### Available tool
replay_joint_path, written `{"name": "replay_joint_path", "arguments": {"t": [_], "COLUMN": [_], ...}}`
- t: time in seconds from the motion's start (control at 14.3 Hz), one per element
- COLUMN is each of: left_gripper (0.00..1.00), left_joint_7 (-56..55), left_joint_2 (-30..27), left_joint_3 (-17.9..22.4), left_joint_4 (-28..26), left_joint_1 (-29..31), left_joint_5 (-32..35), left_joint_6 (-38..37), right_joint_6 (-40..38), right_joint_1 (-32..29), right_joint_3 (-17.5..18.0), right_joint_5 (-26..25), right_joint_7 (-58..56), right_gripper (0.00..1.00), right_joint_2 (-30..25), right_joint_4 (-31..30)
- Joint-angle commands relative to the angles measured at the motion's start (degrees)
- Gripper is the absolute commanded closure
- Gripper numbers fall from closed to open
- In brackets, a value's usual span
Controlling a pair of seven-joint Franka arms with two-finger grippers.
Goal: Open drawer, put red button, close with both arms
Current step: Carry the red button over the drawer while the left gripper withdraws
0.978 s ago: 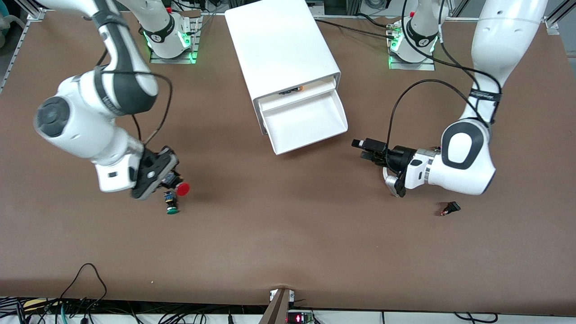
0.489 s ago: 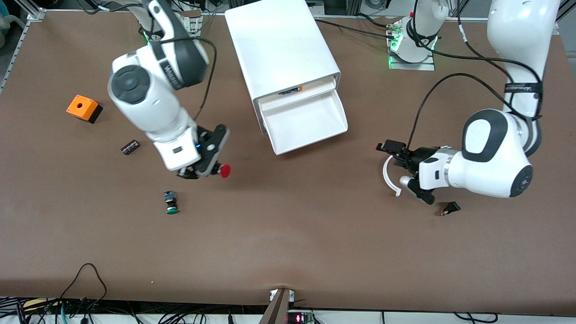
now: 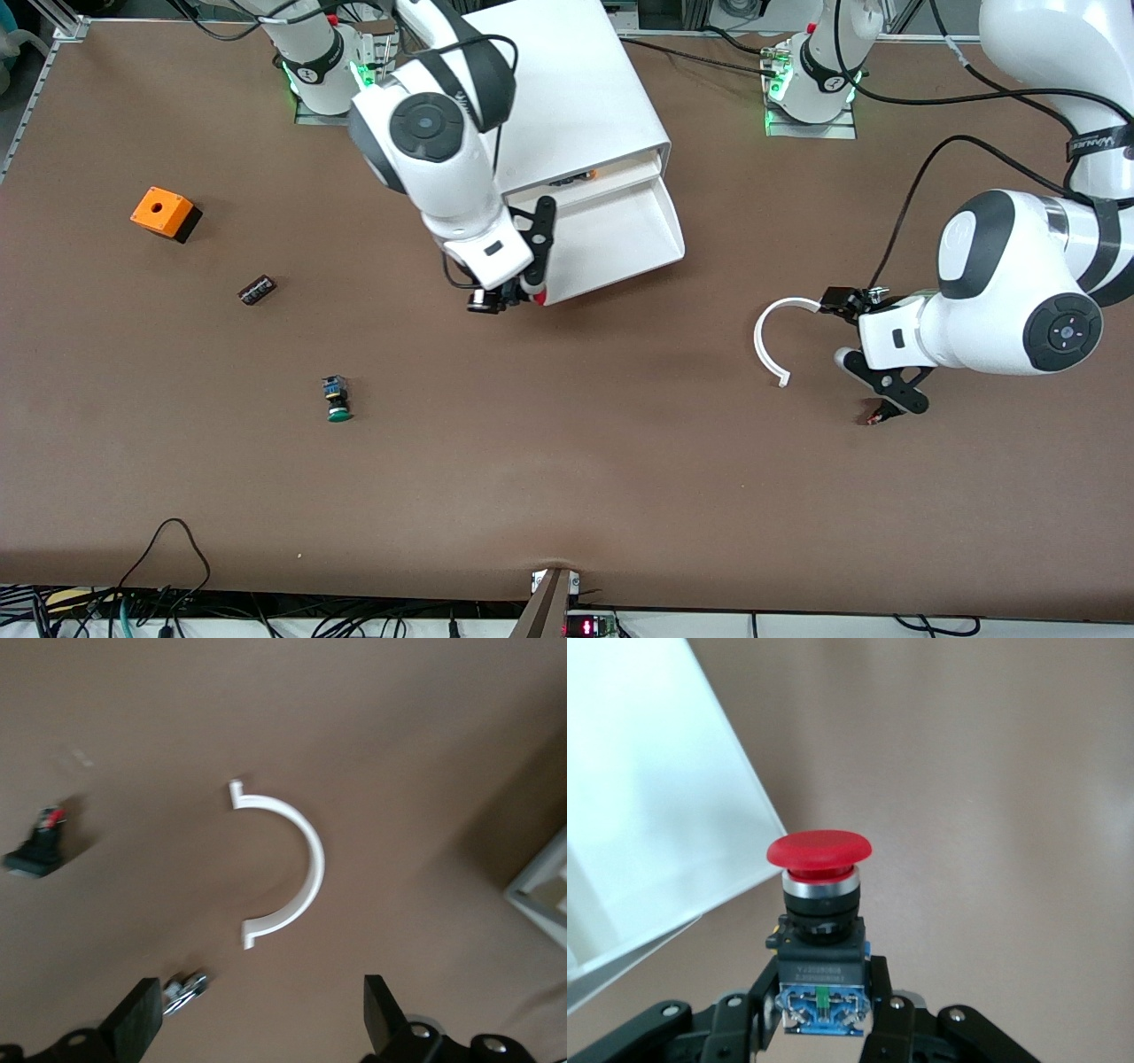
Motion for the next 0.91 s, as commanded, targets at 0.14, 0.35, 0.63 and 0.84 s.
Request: {"name": "replay_joint_path", "arguments": {"t": [0.14, 0.35, 0.63, 0.84], "left_gripper": [0.0, 0.0, 0.0, 0.0], "left_joint_7": [-5.0, -5.5, -6.2, -9.7], "left_joint_2": [-5.8, -8.3, -8.4, -8.1], "left_joint_3": [0.0, 0.7, 1.2, 1.2], "left_joint_4": [0.2, 4.2, 8.3, 9.5], "left_joint_1": [0.1, 0.9, 2.1, 3.2], "left_joint_5": [5.8, 6.8, 6.4, 6.5], "left_joint_6": [-0.8, -1.1, -0.7, -0.7], "right_joint_6": [-3.6, -4.6, -4.6, -4.9], "right_joint_1": [2.1, 5.0, 9.2, 10.3], "right_joint_3": [-0.6, -0.6, -0.7, -0.7], "right_joint_5": [-0.6, -0.7, -1.1, -1.2], "right_joint_7": [-7.6, -7.7, -7.9, -9.4], "right_gripper": [0.78, 0.78, 0.78, 0.78], "right_joint_2": [2.6, 2.9, 3.1, 3.8], "right_joint_4": [3.8, 4.4, 4.5, 4.5]}}
